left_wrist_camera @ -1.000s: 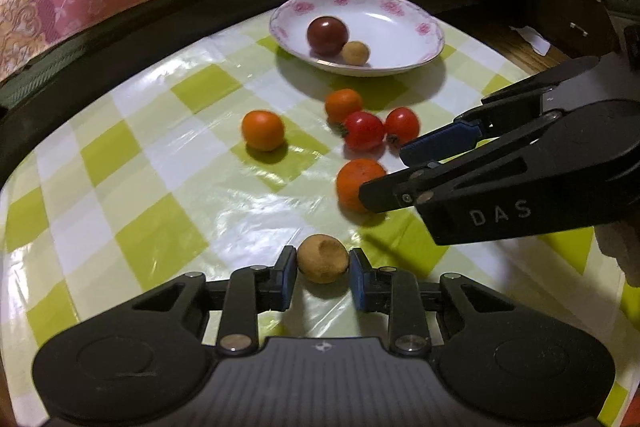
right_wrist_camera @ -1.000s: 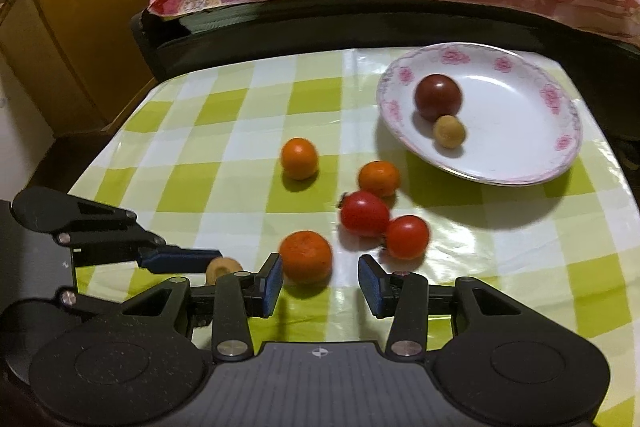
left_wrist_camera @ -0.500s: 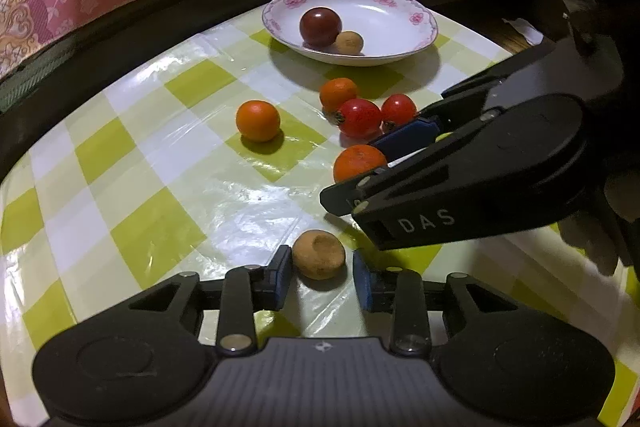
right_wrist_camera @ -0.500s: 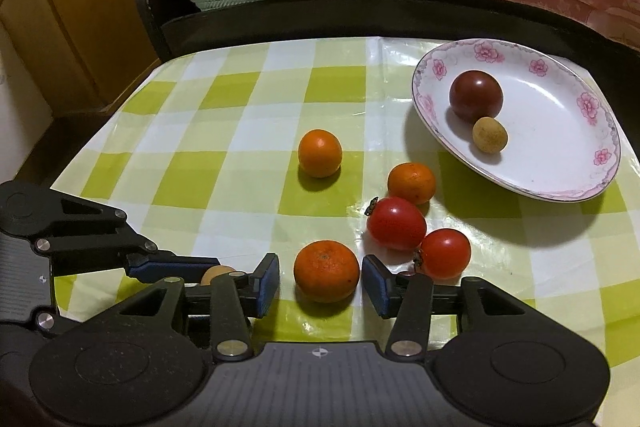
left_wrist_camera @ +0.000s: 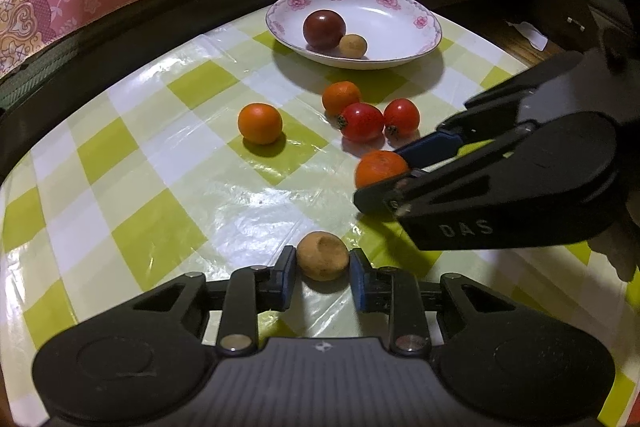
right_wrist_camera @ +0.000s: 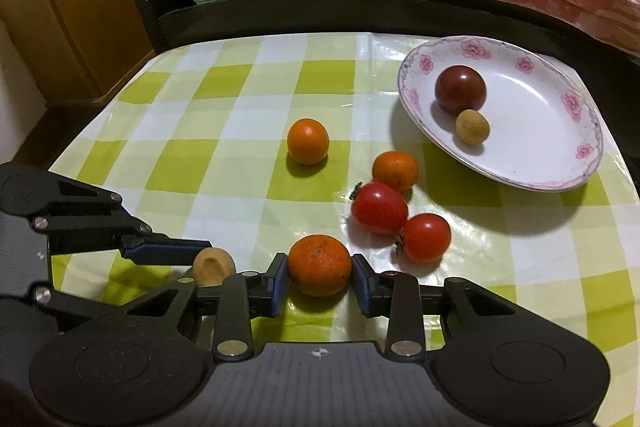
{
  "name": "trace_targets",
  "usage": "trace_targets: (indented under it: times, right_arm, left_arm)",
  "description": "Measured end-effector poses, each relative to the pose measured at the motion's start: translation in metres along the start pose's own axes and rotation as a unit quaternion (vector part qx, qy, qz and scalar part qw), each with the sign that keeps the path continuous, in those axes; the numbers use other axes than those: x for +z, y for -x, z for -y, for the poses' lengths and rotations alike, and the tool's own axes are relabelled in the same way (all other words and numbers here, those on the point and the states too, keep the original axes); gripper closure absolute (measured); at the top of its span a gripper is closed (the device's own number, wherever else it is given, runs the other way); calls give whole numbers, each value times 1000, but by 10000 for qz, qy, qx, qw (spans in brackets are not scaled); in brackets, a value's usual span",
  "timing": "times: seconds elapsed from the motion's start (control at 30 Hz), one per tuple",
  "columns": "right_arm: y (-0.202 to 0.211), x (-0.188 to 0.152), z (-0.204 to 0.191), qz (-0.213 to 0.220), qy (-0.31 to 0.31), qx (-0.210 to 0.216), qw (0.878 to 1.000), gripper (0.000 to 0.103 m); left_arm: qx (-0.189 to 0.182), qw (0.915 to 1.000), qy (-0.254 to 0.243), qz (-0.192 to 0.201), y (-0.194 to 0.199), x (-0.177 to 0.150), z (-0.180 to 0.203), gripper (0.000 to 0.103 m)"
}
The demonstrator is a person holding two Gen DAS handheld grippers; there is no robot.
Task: Organize fruits
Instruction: 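Carry both held fruits into the plate and open both grippers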
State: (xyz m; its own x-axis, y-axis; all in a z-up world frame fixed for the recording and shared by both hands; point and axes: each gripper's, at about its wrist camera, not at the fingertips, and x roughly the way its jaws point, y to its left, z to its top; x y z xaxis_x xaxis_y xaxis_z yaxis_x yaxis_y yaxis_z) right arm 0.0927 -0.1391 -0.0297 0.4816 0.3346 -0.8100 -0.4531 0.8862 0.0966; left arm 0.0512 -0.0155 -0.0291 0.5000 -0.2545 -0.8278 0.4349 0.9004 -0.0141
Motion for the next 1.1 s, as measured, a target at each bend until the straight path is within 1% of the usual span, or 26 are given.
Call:
trace_targets:
  times: [0.2, 0.33, 0.53, 0.7, 0.9, 1.1]
  right_arm:
    - [7, -3, 5, 5, -67, -18, 10000, 73]
    - [5, -7, 7, -75, -64, -55, 9999, 73]
    - [3, -7, 6, -65, 1, -66, 10000, 72]
    - [4, -7, 6, -83, -15, -84, 9999, 73]
    - [12, -4, 12, 13, -151, -34, 9999, 74]
    - [28, 3, 23, 249, -377, -87, 9989, 74]
  left_arm:
    - [-24, 10000, -64, 15, -2, 4, 4, 67]
    - [-10, 10000, -94, -8, -5, 5, 6, 67]
    - [11, 9999, -161, 38, -6, 4, 7, 66]
    - [-13, 10000, -89, -11, -5, 6, 6, 67]
    - [-24, 10000, -23, 80, -2, 17, 4, 67]
    - [4, 9996, -42, 284, 2, 35, 5, 67]
